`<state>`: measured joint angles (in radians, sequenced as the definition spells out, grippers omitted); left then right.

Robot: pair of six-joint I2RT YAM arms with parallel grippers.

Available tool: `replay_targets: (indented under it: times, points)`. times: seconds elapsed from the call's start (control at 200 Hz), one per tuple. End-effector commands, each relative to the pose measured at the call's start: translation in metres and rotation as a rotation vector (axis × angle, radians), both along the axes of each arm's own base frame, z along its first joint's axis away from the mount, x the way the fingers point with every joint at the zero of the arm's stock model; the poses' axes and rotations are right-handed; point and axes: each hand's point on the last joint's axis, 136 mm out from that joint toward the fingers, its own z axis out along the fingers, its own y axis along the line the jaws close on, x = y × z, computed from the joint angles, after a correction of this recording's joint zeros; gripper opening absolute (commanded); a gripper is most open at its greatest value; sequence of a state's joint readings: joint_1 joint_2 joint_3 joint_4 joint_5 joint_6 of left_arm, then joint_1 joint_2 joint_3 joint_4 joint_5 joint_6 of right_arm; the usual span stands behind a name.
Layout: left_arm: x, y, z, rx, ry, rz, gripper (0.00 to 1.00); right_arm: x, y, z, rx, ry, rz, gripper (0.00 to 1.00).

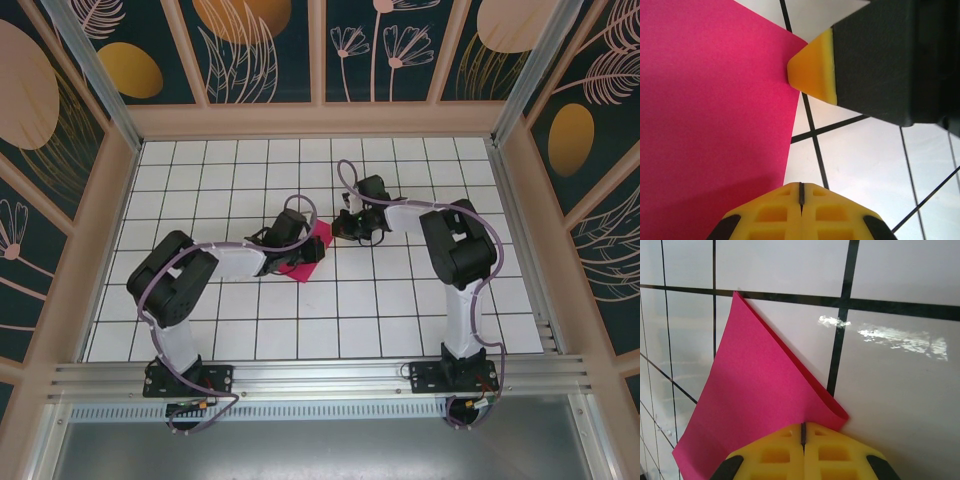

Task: Fold a paper plane with a square sheet of paper (pick it up from the middle)
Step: First fold in half a square sheet of paper at the center of the table.

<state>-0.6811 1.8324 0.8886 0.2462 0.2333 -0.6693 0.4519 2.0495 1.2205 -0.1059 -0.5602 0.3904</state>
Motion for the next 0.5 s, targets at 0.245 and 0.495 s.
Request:
replay_targets:
  times: [0.245, 0.495]
  points:
    - [0.007, -0.011, -0.008, 0.08, -0.134, -0.169, 0.0, -0.022, -0.001, -0.011, -0.029, 0.055, 0.069, 0.0]
    - [-0.007, -0.001, -0.028, 0.118, -0.11, -0.201, 0.0, -0.02, -0.005, -0.018, -0.056, 0.067, 0.063, 0.0]
